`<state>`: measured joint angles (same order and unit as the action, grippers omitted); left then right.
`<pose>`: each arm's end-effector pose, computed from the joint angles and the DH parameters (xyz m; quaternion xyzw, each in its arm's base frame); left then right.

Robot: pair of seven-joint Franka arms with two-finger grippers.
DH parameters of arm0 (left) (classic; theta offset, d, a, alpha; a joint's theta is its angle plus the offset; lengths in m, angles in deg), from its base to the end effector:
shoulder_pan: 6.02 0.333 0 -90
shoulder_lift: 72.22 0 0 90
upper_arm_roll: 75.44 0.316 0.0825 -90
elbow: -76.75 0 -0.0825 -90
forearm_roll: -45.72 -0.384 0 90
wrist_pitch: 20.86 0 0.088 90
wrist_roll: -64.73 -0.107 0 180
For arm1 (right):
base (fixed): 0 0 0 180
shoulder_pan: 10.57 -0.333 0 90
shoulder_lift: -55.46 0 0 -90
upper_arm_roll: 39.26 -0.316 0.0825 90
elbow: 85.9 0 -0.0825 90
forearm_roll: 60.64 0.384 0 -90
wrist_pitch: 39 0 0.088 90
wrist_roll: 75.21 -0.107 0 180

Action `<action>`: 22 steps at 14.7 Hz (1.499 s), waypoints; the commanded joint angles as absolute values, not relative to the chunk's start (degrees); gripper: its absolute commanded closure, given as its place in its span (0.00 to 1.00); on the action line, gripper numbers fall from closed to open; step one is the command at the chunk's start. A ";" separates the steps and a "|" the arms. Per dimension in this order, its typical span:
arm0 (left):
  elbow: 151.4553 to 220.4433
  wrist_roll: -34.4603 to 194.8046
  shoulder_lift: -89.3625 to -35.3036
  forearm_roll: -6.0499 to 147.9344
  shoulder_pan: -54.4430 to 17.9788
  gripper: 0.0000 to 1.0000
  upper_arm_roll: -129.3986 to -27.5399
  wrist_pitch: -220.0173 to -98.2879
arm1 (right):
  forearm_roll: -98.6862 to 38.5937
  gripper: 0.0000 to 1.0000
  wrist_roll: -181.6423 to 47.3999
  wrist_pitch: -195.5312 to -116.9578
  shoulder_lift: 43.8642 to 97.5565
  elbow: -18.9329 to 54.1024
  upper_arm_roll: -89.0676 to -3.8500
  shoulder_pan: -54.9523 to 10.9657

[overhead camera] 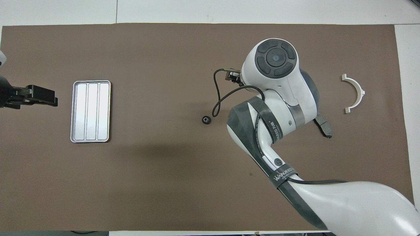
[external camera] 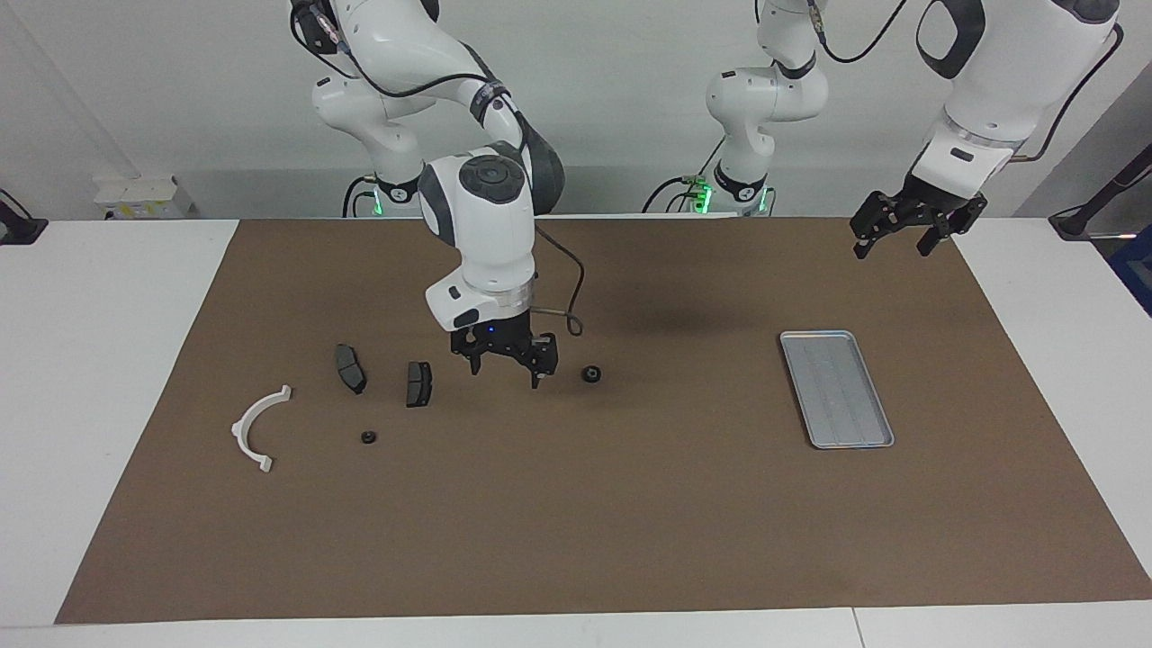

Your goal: Pick bearing gear from pile to tray

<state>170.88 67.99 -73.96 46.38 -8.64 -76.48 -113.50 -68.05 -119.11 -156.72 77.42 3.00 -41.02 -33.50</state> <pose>0.5472 -0.0363 0.6112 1.0000 -0.0032 0.0018 0.0056 0.6248 0.2766 0.4403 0.9867 -0.1415 0.0795 0.0103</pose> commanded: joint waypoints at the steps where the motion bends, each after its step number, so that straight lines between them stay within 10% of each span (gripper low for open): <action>1: 178.95 72.62 -78.45 45.45 -9.44 0.00 -76.76 -118.74 | -67.84 0.00 -115.82 -156.16 76.99 3.39 -41.81 -32.10; 7: 184.50 82.46 -78.12 45.45 -17.86 0.00 -77.55 -127.19 | -63.73 0.00 -115.72 -155.62 75.93 3.39 -41.90 -29.20; 22: 174.49 108.94 -52.18 36.58 -36.43 0.00 -77.55 -138.63 | -61.60 0.00 -106.41 -157.48 74.97 2.78 -42.33 -25.95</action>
<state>176.91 107.82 -53.80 37.85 -35.68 -78.44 -138.59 -62.84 -108.60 -158.26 75.60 2.54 -41.71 -26.98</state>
